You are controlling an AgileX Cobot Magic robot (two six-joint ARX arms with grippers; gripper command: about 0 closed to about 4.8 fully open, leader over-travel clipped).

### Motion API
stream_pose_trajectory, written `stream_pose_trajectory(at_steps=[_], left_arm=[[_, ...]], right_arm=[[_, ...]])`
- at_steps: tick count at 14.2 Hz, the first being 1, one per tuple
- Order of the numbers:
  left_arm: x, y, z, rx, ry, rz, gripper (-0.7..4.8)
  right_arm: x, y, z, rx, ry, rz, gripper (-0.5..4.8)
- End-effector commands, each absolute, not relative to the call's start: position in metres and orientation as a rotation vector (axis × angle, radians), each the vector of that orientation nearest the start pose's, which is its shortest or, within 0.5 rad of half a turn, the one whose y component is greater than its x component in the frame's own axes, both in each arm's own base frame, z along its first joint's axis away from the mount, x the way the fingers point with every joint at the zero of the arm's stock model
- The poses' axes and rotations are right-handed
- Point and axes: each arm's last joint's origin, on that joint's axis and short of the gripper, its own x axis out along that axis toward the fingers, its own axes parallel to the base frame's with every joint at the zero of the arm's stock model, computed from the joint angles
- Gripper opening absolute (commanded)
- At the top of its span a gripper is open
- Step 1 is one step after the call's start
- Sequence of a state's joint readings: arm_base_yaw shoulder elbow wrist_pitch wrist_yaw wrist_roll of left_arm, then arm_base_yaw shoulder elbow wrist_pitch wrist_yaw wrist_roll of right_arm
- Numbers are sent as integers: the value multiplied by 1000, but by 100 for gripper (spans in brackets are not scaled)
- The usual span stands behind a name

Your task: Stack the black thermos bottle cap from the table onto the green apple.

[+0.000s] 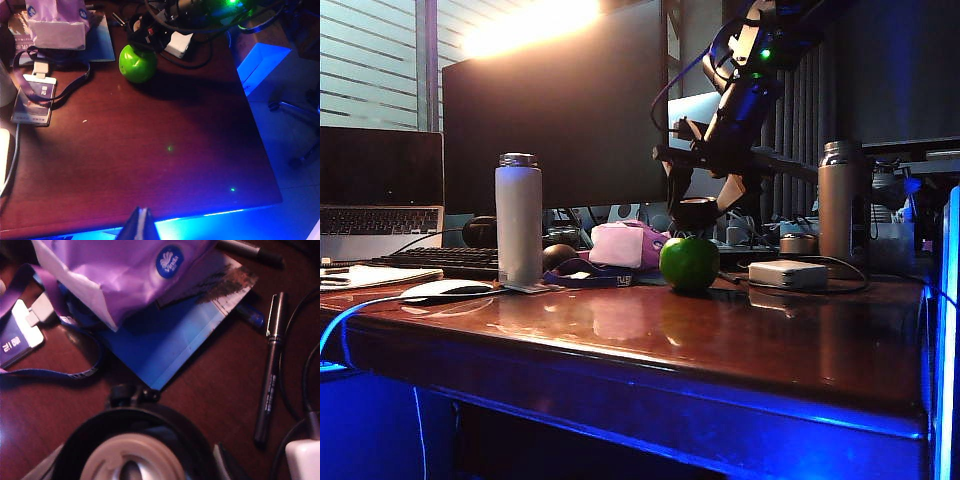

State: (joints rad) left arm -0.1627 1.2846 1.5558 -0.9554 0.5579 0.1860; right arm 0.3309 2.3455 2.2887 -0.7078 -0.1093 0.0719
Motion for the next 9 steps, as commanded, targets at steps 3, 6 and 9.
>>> stream_pose_trajectory(at_steps=[3,6,9], left_arm=[[230,-54,425,33,602,-758,-4],[230,-54,425,33,602,-758,-4],[230,-54,425,33,602,-758,-4]], right_arm=[[492,175,278,-5,754,438,335],[493,175,278,-3,749,442,335],[494,175,274,-3,753,442,335]])
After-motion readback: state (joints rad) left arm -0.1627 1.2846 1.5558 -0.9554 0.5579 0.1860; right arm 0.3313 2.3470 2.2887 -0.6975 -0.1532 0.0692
